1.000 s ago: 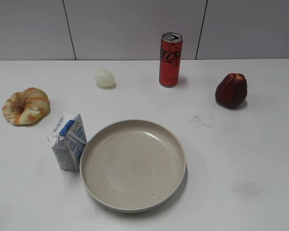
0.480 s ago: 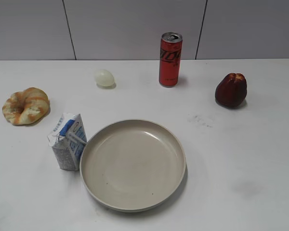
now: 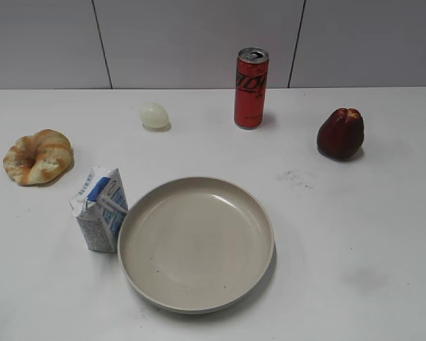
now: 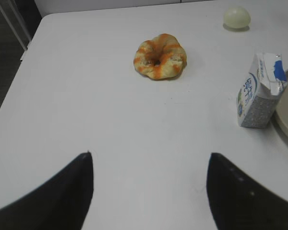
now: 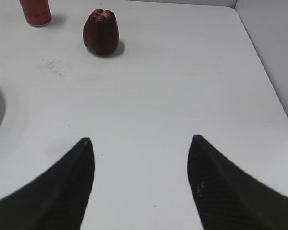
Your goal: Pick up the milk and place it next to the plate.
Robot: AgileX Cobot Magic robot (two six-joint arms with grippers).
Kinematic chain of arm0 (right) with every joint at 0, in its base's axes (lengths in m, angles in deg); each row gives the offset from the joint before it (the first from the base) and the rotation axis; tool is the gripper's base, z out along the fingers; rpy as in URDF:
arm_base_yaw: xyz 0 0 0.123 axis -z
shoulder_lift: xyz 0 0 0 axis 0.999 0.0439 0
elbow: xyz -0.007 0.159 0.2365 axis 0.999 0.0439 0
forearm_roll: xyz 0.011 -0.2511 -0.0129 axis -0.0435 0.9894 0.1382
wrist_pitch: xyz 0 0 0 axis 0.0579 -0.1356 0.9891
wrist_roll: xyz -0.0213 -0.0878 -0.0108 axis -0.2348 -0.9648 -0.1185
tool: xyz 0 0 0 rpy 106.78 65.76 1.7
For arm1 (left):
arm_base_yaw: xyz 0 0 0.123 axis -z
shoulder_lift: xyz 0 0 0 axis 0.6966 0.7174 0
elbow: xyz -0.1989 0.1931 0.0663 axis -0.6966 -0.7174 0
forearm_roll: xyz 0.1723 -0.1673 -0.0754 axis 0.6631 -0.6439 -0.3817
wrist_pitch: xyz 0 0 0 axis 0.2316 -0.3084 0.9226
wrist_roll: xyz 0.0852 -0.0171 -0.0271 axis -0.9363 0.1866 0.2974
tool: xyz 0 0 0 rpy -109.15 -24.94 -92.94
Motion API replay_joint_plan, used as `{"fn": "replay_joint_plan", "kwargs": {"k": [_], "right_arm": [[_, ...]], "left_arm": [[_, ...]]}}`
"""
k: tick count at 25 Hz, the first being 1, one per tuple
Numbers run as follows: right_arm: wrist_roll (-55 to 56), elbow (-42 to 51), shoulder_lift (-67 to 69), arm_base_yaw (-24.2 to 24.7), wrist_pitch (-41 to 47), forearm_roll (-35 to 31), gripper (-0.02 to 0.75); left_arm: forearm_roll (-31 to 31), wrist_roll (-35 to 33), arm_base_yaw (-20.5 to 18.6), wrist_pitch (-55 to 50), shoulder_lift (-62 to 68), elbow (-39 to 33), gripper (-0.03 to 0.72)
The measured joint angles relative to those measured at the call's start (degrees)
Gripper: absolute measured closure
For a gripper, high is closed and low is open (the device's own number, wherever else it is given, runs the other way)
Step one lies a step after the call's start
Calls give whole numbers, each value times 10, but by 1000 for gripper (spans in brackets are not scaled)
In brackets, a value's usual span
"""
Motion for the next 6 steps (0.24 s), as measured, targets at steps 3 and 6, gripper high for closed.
{"fn": "replay_joint_plan", "kwargs": {"k": [3,6], "right_arm": [[0,0,0,0,0,0,271],[0,0,0,0,0,0,271]], "left_arm": [[0,0,0,0,0,0,153],[0,0,0,0,0,0,158]]}}
